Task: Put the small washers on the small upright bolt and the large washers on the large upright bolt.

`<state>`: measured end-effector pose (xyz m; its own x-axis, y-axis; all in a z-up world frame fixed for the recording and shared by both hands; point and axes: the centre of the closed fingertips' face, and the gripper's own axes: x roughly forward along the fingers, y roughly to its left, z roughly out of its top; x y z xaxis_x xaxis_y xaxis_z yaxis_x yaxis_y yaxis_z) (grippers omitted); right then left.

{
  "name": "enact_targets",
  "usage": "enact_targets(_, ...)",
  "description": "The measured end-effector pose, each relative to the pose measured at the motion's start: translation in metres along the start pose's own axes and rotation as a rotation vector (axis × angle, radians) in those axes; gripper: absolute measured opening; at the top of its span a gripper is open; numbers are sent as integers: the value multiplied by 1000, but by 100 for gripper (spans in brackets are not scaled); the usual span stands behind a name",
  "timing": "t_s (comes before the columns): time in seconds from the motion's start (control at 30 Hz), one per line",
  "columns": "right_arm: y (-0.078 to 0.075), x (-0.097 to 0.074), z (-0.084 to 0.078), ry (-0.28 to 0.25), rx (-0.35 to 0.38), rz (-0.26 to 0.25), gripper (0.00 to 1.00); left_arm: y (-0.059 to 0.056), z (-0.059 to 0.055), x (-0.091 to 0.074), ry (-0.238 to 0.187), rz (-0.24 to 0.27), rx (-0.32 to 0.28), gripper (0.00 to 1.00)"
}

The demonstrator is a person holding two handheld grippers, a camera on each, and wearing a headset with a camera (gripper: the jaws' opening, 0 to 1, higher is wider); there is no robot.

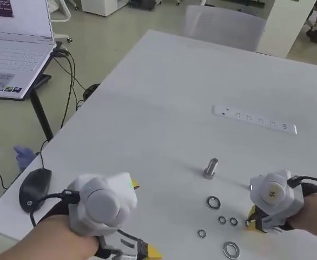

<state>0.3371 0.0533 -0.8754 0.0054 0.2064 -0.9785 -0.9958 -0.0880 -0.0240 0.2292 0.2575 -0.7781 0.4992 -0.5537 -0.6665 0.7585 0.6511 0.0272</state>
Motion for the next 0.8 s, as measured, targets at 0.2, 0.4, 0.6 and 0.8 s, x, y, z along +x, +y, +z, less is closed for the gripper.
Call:
enact_targets(0.2,-1,0,-1,-19,38,-1,12,-7,0,0,15,-5,-9,82)
enact_targets(0.4,0,0,-1,-30,82,3,12,-4,-1,-3,19,10,-6,81)
enact_targets(0.6,1,-9,-9,-27,106,6,12,-2,-2,-2,26,12,-9,81)
enact_targets(0.8,-6,-24,-24,-32,151,-1,12,-5,-2,2,30,1,1,84)
